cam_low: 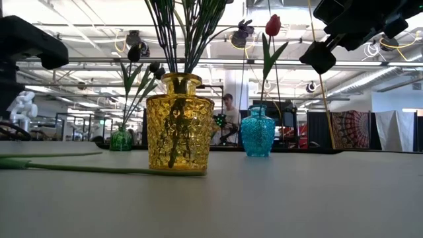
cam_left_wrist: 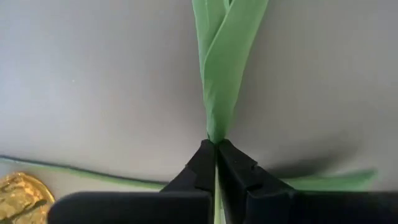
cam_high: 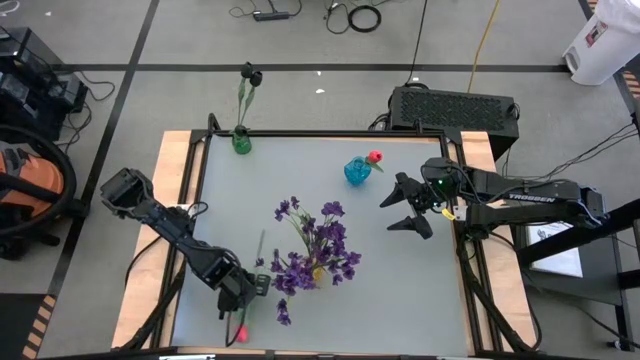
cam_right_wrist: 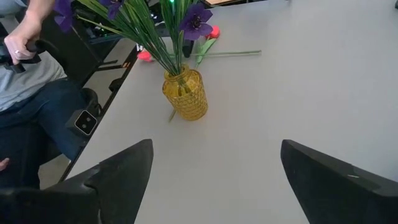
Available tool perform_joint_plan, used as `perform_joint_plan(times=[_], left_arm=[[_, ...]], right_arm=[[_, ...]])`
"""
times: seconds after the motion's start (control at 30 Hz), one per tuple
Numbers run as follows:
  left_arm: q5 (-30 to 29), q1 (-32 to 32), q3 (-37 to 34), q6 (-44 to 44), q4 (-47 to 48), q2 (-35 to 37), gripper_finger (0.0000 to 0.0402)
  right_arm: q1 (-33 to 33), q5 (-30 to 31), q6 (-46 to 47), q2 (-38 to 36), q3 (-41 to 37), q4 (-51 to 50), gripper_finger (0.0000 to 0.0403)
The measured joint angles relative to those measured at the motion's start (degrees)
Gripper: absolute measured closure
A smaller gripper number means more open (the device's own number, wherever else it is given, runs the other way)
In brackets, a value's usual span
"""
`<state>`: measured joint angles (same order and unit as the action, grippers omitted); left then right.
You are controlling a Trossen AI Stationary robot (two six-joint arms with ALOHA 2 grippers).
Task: Sort flowers into vase by color
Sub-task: Put the bottom pink flower into the blue vase
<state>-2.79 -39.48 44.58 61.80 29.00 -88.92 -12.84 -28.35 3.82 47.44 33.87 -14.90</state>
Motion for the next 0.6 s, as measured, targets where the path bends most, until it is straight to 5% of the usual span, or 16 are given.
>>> perform_joint_plan(times=[0.23,0.6], left_arm=[[-3.25,-4.05,0.81,-4.35,-0.04,0.0,0.0397],[-28.75,-14.14,4.55,-17.43,5.12,6.86,0.0398]], right_arm=[[-0.01,0.0,0.0,-0.01,0.0,0.0,0.0057],[0.0,0.0,-0.01,-0.01,0.0,0.0,0.0057]])
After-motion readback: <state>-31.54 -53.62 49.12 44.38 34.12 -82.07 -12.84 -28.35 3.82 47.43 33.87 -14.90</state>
